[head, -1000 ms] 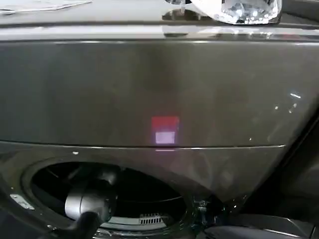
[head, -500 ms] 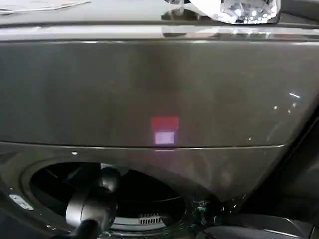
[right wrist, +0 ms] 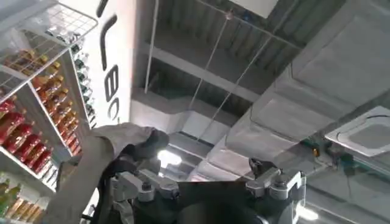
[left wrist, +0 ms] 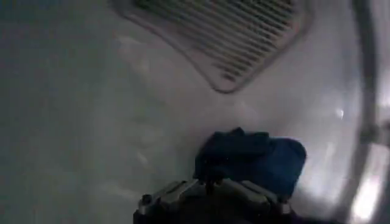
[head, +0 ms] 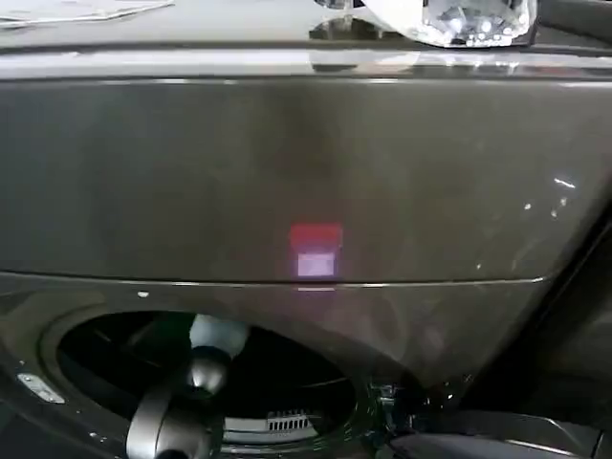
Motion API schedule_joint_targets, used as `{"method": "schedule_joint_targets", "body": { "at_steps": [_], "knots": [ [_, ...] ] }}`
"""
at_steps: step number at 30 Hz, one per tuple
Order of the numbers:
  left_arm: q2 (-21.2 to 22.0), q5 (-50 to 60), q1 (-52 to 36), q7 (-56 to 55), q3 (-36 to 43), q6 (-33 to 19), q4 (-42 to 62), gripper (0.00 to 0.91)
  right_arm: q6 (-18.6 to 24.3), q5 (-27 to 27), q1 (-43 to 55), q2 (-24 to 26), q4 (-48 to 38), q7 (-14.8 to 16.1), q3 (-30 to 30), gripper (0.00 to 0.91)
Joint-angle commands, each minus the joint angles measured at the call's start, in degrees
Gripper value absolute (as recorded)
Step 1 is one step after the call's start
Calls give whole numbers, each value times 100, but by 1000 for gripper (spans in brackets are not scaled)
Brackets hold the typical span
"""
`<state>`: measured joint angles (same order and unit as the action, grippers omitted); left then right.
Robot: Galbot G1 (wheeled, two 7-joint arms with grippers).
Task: Grasp the clothes from the dryer.
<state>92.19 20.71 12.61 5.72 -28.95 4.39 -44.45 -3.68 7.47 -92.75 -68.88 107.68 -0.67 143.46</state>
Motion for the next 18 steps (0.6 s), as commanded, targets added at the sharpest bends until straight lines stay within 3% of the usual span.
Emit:
{"method": "schedule_joint_targets", "body": {
  "at_steps": [1,18],
  "knots": [
    [281,-1331,176,-1263,-61,-26,-310,0,18,-18,20,11,4,22,-22,907],
    [281,-1403,246,-1349,-87,-72,-302,0,154,-31,19,-8,-34,38,-68,907]
  ]
}}
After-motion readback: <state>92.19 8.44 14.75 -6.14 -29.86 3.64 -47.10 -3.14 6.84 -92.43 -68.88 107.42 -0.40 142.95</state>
